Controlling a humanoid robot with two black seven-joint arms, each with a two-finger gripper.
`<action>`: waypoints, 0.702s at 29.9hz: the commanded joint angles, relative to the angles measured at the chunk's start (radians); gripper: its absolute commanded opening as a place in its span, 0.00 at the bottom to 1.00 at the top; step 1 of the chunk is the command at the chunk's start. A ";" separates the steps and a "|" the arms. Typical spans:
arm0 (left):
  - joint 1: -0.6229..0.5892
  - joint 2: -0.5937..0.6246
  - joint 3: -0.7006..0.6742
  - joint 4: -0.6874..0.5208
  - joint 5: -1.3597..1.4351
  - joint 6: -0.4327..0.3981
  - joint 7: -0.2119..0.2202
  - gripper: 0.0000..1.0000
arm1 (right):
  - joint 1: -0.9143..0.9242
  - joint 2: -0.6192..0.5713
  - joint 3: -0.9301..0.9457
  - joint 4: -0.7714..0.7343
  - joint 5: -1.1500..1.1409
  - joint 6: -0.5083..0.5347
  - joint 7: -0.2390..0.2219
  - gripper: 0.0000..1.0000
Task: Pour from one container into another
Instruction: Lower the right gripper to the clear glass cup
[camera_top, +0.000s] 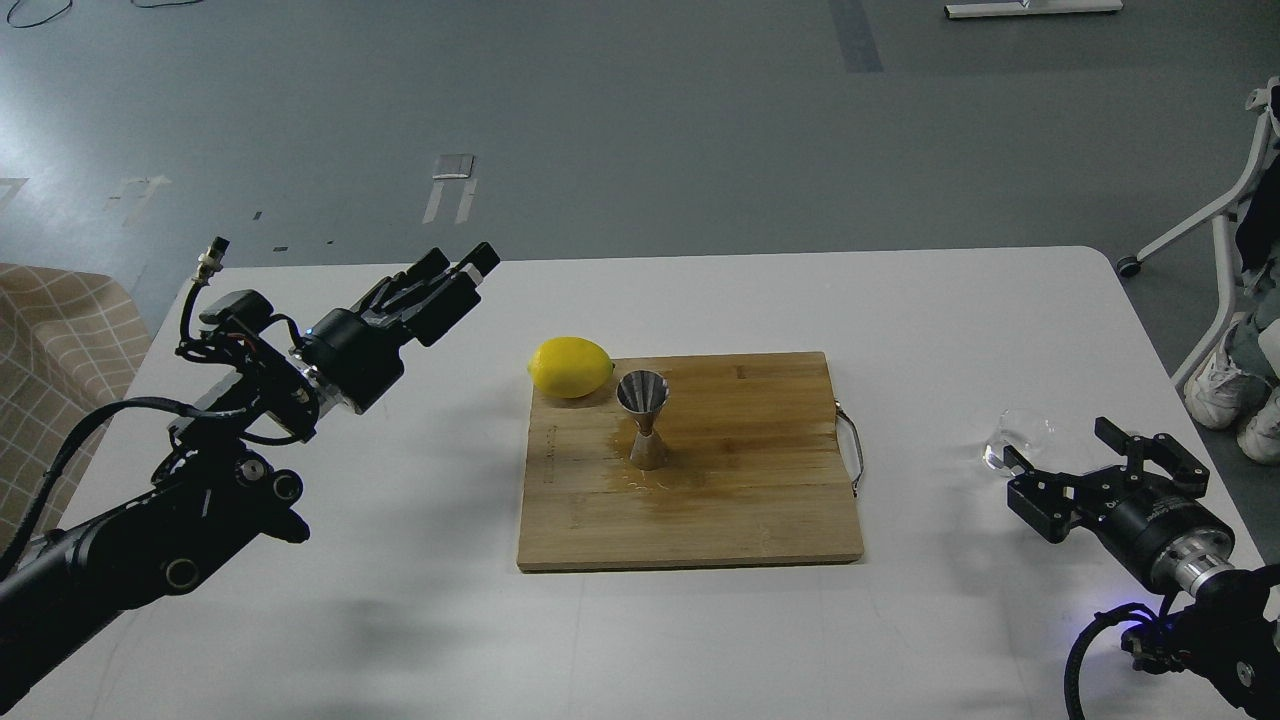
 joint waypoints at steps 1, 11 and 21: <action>0.000 0.000 0.000 0.000 0.000 0.000 0.000 0.98 | 0.014 0.006 0.000 -0.015 -0.017 0.001 0.000 1.00; -0.003 0.003 -0.003 0.000 0.000 0.000 0.000 0.98 | 0.033 0.063 -0.002 -0.039 -0.048 0.000 0.002 1.00; -0.005 0.005 -0.005 0.000 0.000 0.001 0.000 0.98 | 0.034 0.080 -0.002 -0.062 -0.059 -0.002 0.005 1.00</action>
